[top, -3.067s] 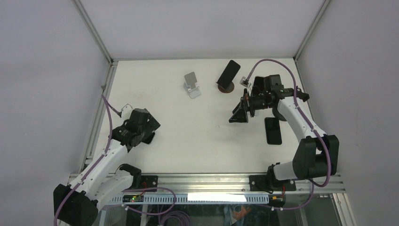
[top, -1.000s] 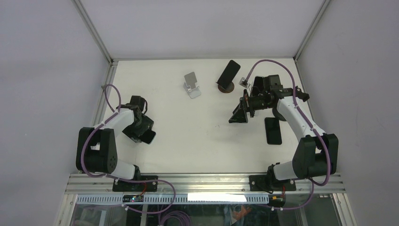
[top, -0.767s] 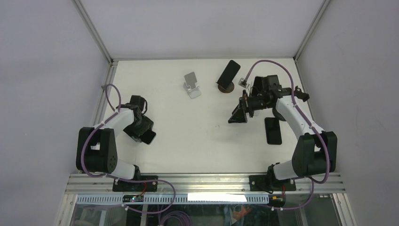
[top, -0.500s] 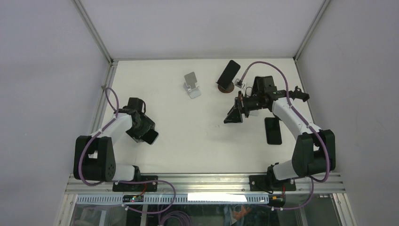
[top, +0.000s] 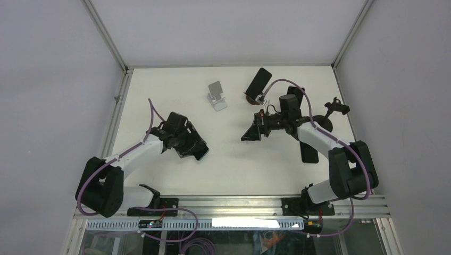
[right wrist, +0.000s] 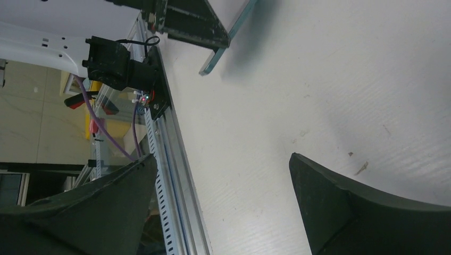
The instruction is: Place the phone on the phone stand
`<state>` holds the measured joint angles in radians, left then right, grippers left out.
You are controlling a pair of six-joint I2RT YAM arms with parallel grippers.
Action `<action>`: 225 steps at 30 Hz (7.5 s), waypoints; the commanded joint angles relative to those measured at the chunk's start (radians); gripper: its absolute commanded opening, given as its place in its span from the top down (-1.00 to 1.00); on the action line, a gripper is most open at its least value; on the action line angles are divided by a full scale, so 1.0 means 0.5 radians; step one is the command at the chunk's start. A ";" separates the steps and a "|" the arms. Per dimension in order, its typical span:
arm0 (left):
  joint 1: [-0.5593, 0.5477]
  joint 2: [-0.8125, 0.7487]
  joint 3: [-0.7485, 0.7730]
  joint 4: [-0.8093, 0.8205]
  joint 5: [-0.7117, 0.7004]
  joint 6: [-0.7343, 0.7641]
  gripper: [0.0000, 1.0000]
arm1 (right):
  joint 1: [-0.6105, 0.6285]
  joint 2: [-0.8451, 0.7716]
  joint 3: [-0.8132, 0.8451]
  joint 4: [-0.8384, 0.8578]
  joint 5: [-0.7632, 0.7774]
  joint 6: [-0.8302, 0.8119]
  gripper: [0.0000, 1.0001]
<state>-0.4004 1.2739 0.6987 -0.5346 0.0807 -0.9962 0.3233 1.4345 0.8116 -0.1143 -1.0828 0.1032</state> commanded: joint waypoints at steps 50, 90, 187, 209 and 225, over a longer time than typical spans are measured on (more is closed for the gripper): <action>-0.638 -0.007 0.025 1.063 0.024 -0.082 -0.98 | 0.345 0.412 0.188 0.296 0.233 0.611 1.00; -0.276 -0.884 -0.760 2.461 0.503 0.086 -0.63 | 0.083 -0.062 0.177 0.431 -0.787 0.352 1.00; 0.382 1.498 2.380 0.523 1.408 2.333 1.00 | -0.076 -0.115 0.587 -1.333 0.108 -1.289 -0.55; 0.368 1.702 2.376 0.515 1.362 2.272 0.91 | -0.064 -0.083 0.598 -1.357 0.111 -1.306 -0.55; 0.365 1.608 2.347 0.526 1.113 2.154 -0.07 | -0.064 -0.073 0.601 -1.367 0.120 -1.314 -0.55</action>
<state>-0.2100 2.1357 1.8557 -0.3115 0.6765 0.1074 0.2867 1.4010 1.0855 -0.7979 -1.0248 -0.5320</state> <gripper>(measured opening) 0.513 0.775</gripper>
